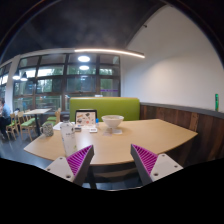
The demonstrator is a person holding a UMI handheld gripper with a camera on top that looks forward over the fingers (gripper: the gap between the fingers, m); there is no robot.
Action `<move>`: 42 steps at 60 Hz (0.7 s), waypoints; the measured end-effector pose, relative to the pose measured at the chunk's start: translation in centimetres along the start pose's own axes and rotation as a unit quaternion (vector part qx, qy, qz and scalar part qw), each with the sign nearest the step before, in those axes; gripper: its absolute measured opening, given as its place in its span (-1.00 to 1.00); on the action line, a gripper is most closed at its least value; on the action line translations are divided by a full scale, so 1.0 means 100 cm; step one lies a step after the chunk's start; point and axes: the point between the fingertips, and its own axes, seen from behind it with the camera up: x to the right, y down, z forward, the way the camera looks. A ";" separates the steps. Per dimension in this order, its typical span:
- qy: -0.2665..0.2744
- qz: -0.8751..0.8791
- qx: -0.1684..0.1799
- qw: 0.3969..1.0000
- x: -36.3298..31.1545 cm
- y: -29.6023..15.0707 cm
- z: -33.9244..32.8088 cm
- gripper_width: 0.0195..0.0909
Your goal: Pour water
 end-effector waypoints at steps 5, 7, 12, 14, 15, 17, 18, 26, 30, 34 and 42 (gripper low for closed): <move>0.010 -0.007 -0.003 1.000 0.004 0.001 0.002 0.75; 0.012 -0.007 0.000 1.000 0.003 0.001 0.004 0.75; 0.001 -0.009 0.002 1.000 -0.004 0.002 0.005 0.73; -0.005 -0.011 0.004 1.000 -0.010 0.002 0.006 0.73; -0.008 -0.011 0.005 1.000 -0.013 0.002 0.007 0.74; -0.015 -0.011 0.007 1.000 -0.019 0.002 0.009 0.74; -0.019 -0.011 0.009 1.000 -0.023 0.002 0.011 0.73; -0.069 -0.015 0.008 0.998 -0.070 0.013 0.030 0.75; -0.102 -0.017 0.012 0.995 -0.104 0.018 0.042 0.74; -0.123 -0.023 0.016 0.992 -0.133 0.021 0.057 0.72; -0.128 -0.036 0.009 0.991 -0.176 0.026 0.100 0.71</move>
